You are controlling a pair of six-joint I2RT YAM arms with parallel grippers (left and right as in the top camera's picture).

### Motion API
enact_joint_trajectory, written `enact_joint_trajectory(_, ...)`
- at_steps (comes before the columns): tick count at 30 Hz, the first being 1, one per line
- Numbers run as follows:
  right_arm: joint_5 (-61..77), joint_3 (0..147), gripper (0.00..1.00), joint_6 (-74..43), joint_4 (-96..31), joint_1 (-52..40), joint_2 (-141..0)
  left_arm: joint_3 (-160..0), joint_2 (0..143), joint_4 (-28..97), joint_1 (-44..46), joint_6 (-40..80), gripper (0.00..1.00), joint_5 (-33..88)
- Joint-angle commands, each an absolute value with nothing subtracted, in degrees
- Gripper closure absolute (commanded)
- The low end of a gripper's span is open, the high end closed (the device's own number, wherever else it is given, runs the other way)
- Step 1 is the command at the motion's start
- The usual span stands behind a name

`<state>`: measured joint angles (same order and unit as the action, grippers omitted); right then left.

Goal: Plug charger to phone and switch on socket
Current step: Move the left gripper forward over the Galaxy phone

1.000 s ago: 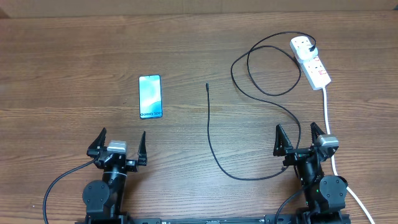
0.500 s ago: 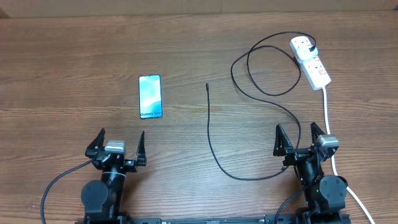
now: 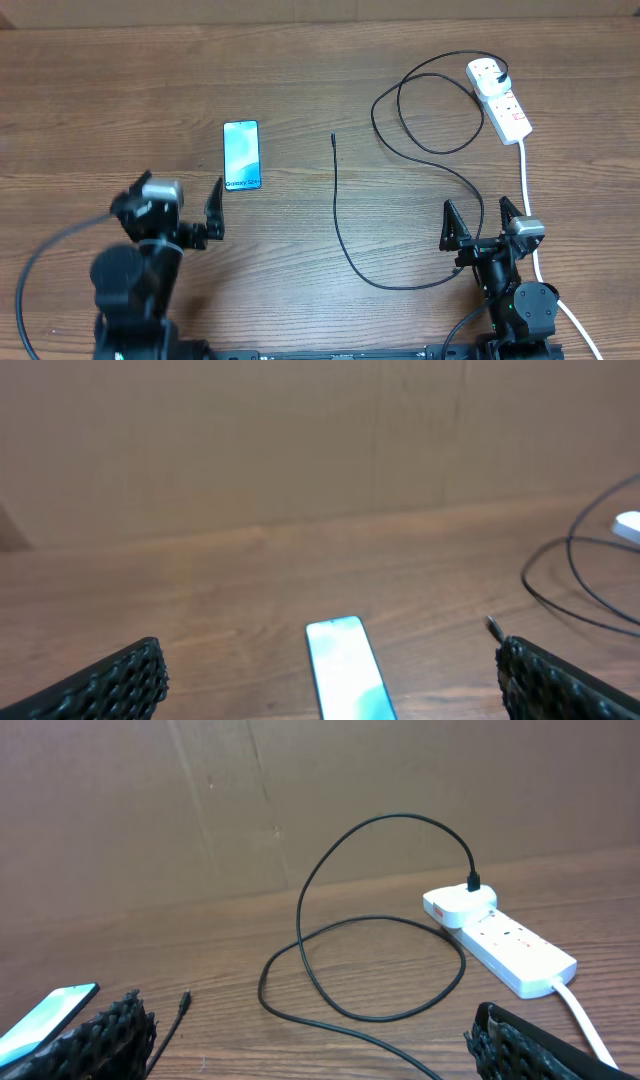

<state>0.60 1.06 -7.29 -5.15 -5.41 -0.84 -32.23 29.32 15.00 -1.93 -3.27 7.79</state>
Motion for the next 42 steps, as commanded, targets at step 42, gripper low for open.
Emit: enact_joint_trajectory(42, 9.52, 74.35, 0.00, -7.44, -55.31, -5.89, -63.20, -76.55, 74.59, 46.11, -0.21, 6.66, 0.00, 14.48)
